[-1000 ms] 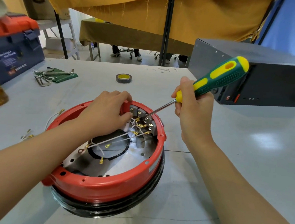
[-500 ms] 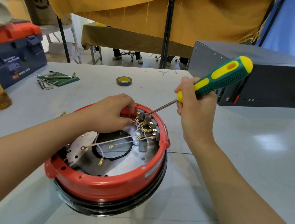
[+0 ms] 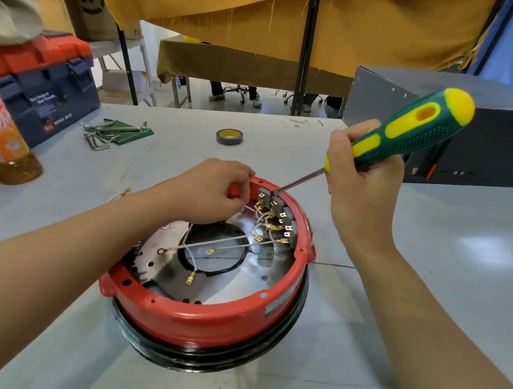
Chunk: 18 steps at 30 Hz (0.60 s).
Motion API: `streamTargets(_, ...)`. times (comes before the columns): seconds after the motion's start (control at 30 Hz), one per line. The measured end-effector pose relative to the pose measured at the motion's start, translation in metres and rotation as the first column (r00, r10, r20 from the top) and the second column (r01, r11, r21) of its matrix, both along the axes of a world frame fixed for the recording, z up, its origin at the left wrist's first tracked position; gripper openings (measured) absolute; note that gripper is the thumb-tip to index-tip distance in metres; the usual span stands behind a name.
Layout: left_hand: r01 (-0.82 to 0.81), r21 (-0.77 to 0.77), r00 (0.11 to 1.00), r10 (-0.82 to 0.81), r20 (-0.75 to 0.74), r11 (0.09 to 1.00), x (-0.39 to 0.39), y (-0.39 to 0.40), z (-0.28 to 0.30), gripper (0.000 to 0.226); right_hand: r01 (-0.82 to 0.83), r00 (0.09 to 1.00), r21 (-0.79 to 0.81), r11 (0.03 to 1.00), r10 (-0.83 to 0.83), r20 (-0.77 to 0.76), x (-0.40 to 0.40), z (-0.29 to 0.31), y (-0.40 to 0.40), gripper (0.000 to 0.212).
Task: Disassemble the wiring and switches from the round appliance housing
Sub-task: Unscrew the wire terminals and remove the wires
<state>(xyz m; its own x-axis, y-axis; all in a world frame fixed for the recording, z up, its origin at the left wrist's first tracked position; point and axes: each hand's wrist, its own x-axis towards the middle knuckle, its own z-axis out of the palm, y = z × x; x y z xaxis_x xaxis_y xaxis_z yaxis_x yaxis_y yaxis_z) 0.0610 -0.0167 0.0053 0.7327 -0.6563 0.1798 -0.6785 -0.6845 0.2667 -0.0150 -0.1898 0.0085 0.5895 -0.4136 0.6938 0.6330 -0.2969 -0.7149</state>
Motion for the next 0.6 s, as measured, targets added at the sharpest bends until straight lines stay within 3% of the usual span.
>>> streamTargets(0.3,0.027,-0.031,0.999,-0.028,-0.042,0.999,-0.003,-0.012,0.001,0.010,-0.044,0.999,-0.091,0.995,0.045,0.004,0.001,-0.004,0.001,0.031)
streamTargets(0.6,-0.006,-0.141,0.994,-0.009,-0.105,0.990,-0.006,-0.011,-0.009,0.010,-0.004,0.991,-0.315,0.949,0.046,0.126,-0.003,-0.008,0.005,0.035)
